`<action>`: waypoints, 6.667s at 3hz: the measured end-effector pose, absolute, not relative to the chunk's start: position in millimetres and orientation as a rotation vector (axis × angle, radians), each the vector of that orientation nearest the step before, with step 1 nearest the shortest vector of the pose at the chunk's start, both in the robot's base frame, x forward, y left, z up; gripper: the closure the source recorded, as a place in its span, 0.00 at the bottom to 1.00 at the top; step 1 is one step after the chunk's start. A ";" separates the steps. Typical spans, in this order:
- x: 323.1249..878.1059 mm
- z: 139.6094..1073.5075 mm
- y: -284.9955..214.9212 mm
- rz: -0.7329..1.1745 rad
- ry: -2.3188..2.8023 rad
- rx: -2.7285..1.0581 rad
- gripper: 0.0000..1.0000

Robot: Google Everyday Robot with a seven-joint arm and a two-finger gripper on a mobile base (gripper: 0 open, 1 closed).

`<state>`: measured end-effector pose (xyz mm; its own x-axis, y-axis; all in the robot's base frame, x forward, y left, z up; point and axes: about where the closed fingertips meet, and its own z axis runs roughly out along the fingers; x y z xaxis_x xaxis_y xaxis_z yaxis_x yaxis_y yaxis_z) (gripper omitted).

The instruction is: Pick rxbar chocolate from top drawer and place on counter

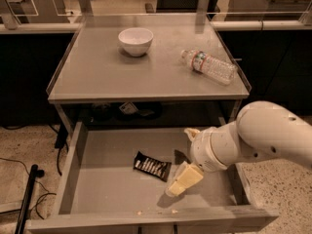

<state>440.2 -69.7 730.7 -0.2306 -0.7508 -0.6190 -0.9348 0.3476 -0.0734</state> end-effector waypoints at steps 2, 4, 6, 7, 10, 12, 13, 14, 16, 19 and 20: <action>451.5 672.6 -49.4 0.400 2.093 -1.459 0.00; 475.9 621.2 -43.5 0.406 2.186 -1.402 0.00; 473.4 605.7 -17.3 0.540 2.149 -1.457 0.00; 468.3 604.8 2.2 0.603 2.096 -1.489 0.00; 469.6 588.5 1.1 0.606 2.123 -1.505 0.00; 469.8 581.7 0.1 0.605 2.149 -1.506 0.21; 469.8 581.7 0.1 0.605 2.149 -1.506 0.53; 469.8 581.7 0.1 0.605 2.149 -1.506 0.76; 469.7 594.1 0.2 0.605 2.149 -1.506 1.00; 470.9 720.0 -3.2 0.412 2.055 -1.562 1.00; 487.6 758.9 -30.8 0.464 2.027 -1.513 1.00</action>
Offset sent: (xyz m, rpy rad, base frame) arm 0.0269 0.0206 -0.0992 -0.0798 0.0367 -0.0549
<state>487.6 -30.8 758.9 -0.2046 -0.7568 -0.6207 -0.9515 0.3026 -0.0553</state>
